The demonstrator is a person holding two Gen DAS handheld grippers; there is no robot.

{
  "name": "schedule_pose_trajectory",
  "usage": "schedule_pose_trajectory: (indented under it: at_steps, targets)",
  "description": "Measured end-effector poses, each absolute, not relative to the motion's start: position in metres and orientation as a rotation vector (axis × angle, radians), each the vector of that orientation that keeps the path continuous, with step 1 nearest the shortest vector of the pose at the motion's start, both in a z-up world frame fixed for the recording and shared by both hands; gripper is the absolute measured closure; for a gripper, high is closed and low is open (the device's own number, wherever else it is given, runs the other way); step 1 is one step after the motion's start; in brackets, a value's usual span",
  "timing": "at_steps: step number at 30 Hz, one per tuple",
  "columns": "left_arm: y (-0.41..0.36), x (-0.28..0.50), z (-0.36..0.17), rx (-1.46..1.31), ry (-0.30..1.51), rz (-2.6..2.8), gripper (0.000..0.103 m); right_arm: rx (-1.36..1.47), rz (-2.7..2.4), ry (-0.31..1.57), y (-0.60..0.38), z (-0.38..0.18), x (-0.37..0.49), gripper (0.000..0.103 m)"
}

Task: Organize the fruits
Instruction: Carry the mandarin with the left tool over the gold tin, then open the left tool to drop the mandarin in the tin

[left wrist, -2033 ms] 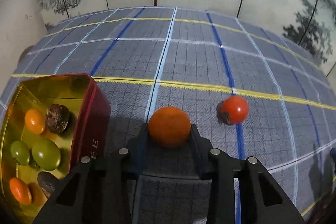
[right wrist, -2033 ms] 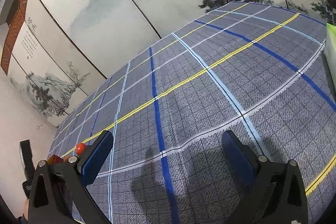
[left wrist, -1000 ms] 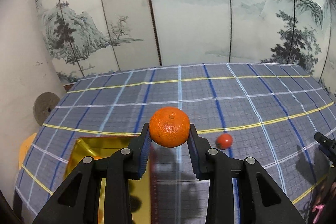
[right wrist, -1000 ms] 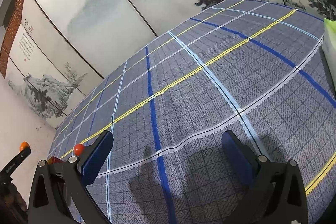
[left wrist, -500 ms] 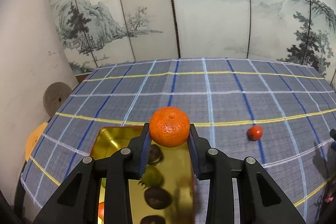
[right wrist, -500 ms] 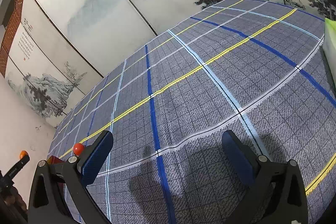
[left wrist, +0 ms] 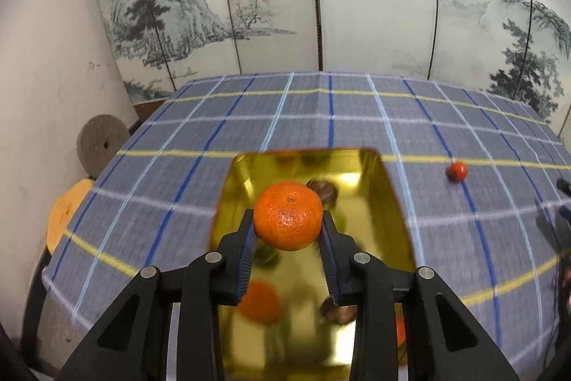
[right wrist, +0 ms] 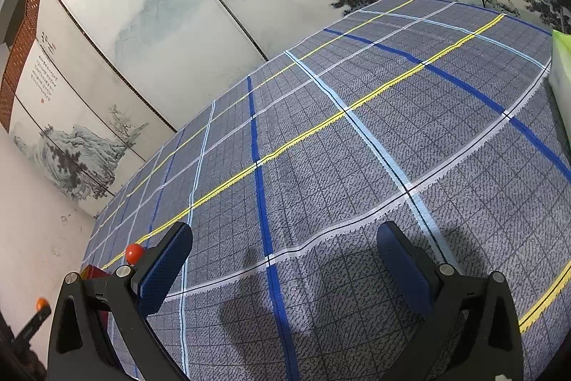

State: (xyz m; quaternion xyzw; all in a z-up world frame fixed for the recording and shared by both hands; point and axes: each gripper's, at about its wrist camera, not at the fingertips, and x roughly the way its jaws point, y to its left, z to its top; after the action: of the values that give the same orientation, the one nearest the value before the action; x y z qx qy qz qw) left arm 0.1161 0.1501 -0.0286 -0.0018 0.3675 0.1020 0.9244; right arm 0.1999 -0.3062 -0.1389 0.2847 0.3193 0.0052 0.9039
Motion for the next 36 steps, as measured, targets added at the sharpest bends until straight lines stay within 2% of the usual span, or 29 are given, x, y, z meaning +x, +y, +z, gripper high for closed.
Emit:
schedule_pose_trajectory:
  at_steps: [8, 21, 36]
  targets:
    - [0.156, 0.080, -0.055, -0.036, 0.834, 0.179, 0.068, 0.589, 0.010, 0.660, -0.306, -0.139, 0.200, 0.000]
    - [0.137, 0.103, -0.102, -0.059, 0.957, 0.127, 0.068, 0.589, 0.007, 0.660, -0.307, -0.139, 0.200, 0.000]
    - [0.143, 0.101, -0.103, -0.105, 0.933, 0.110, 0.067, 0.588, 0.004, 0.661, -0.306, -0.139, 0.201, 0.000]
